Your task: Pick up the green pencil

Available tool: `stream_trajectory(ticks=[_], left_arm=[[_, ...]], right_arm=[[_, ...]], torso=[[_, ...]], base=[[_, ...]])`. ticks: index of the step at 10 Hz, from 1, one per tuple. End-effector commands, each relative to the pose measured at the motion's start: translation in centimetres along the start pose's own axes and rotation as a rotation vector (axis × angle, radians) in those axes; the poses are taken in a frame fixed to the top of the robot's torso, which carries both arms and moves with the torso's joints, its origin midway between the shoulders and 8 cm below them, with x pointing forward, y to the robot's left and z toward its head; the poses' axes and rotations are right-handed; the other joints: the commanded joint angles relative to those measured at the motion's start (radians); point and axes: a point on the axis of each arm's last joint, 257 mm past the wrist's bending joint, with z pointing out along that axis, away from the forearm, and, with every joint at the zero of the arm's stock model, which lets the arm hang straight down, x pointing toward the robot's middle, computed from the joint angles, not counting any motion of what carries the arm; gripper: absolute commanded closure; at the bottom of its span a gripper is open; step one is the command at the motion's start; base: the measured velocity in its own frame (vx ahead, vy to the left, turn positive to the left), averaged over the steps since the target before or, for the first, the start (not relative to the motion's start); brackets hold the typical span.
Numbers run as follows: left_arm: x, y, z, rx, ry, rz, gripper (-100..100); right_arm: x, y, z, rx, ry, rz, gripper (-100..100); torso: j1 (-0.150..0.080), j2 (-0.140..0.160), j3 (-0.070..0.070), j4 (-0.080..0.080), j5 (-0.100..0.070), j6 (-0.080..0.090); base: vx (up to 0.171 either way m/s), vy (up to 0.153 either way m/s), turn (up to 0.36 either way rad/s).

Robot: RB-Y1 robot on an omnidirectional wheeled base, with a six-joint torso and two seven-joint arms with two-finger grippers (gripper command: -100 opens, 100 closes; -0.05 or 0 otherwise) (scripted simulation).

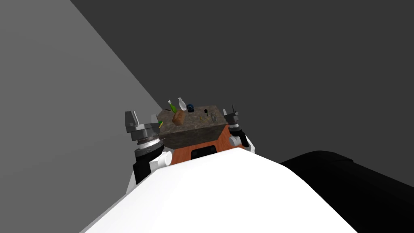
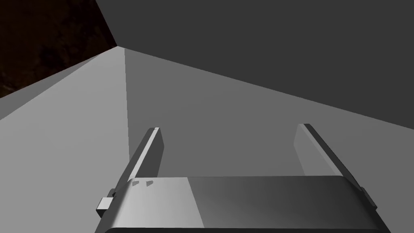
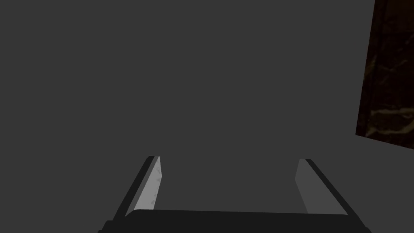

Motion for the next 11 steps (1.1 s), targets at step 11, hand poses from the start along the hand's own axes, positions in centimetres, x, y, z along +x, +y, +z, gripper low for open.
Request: stream_trajectory(ticks=[11], left_arm=[[0.0, 0.0, 0.0, 0.000, 0.000, 0.000, 0]], right_arm=[[-0.4, -9.0, -2.9, 0.319, 0.191, -0.080, -100]], torso=[[0.000, -0.001, 0.000, 0.000, 0.000, 0.001]], base=[[-0.004, 0.072, 0.076]])
